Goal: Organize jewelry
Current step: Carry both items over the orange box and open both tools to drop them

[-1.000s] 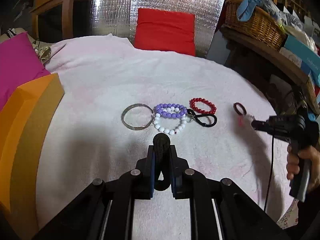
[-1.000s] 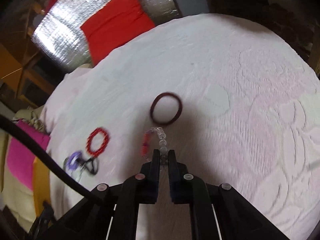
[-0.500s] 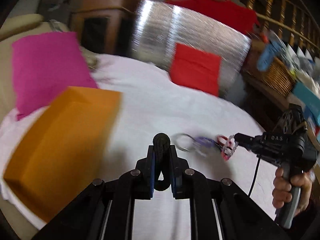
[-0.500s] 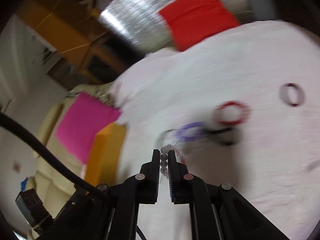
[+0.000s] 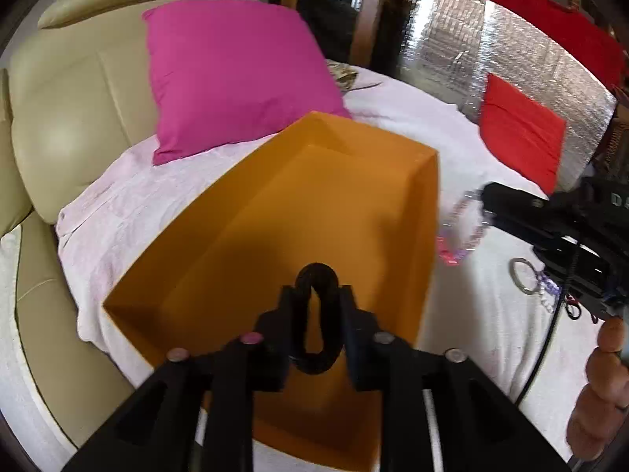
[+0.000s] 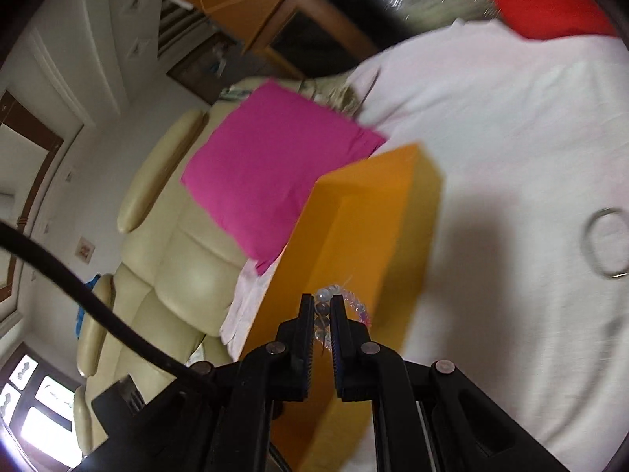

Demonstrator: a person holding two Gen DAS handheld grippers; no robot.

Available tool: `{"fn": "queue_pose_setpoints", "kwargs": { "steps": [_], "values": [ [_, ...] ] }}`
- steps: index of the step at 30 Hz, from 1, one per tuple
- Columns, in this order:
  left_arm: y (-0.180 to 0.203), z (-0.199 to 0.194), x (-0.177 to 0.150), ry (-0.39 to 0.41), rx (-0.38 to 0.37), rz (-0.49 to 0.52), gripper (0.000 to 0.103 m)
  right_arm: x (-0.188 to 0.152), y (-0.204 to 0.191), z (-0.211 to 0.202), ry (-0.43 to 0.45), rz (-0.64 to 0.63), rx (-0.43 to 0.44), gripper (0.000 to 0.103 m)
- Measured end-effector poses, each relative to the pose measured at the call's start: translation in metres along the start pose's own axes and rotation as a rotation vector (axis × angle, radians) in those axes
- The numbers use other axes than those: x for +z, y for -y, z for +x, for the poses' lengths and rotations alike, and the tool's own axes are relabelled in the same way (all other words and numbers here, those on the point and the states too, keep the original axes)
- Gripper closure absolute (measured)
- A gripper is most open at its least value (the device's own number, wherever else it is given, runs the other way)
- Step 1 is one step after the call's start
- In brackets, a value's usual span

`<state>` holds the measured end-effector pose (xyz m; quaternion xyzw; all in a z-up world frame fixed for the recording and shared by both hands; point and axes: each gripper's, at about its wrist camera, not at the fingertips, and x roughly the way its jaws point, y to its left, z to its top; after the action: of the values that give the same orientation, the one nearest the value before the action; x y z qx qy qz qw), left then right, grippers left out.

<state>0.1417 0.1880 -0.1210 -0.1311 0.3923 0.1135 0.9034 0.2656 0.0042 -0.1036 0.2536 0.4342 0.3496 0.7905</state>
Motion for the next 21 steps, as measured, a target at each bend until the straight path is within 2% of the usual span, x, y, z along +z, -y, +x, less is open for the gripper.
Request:
{"fn": "queue_pose_setpoints", "kwargs": {
  "steps": [1, 2, 3, 5, 7, 8, 14, 18, 21],
  "values": [
    [-0.004, 0.001, 0.0, -0.002, 0.01, -0.009, 0.067, -0.001, -0.003, 0.01, -0.013, 0.001, -0.003, 0.091],
    [-0.005, 0.003, 0.0, -0.004, 0.018, -0.016, 0.057, -0.003, -0.003, 0.015, -0.022, 0.009, -0.011, 0.091],
    [-0.007, 0.004, 0.002, -0.002, 0.023, -0.023, 0.051, -0.002, -0.003, 0.02, -0.032, 0.018, -0.016, 0.091],
    [-0.009, 0.005, 0.002, 0.009, 0.028, -0.024, 0.05, -0.002, -0.002, 0.024, -0.04, 0.032, -0.019, 0.085],
    [-0.006, 0.004, 0.002, 0.015, 0.032, -0.011, 0.048, -0.001, 0.001, 0.019, -0.024, 0.044, -0.026, 0.061],
    [-0.003, 0.003, 0.002, 0.017, 0.03, -0.008, 0.047, -0.002, 0.004, 0.014, -0.004, 0.039, -0.032, 0.058],
    [0.036, -0.01, -0.001, 0.058, -0.017, 0.043, 0.046, -0.003, 0.035, -0.044, 0.083, 0.057, -0.112, 0.058],
    [0.084, -0.022, -0.008, 0.11, -0.053, 0.143, 0.037, -0.008, 0.076, -0.102, 0.146, 0.111, -0.175, 0.058],
    [0.121, -0.024, -0.018, 0.124, -0.074, 0.225, 0.036, -0.015, 0.109, -0.151, 0.213, 0.167, -0.209, 0.058]
  ]
}}
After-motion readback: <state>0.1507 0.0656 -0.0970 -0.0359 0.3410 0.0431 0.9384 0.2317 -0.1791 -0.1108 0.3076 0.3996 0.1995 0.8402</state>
